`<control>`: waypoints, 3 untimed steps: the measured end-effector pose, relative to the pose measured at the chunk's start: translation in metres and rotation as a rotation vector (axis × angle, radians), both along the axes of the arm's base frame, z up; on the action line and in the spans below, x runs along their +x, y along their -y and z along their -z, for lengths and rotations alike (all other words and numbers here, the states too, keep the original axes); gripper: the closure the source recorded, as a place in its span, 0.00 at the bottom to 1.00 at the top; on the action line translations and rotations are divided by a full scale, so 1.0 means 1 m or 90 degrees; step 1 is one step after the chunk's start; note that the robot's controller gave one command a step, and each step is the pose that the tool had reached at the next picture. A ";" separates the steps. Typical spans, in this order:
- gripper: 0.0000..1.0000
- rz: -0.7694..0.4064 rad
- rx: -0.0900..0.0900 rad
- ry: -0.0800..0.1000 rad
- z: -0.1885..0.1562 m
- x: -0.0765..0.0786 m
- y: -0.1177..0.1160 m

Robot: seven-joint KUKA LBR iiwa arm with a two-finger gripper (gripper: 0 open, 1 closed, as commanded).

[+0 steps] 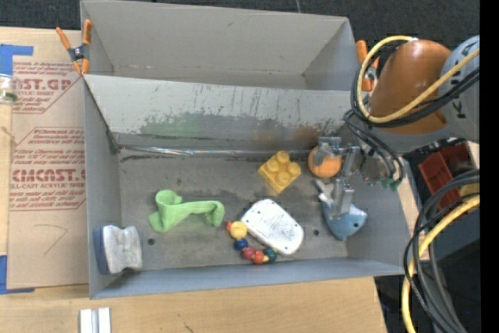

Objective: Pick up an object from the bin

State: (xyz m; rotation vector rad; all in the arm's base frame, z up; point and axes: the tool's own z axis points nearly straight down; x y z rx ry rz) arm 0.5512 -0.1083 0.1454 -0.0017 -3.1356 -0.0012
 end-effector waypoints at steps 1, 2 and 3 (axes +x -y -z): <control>0.00 -0.001 -0.001 0.005 -0.005 0.002 0.000; 0.00 0.091 0.000 0.004 0.019 -0.014 0.029; 0.00 0.096 -0.001 0.005 0.010 -0.045 0.045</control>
Offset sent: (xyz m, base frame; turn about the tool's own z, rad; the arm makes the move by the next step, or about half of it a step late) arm -0.0251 -0.0470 -0.0323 0.2204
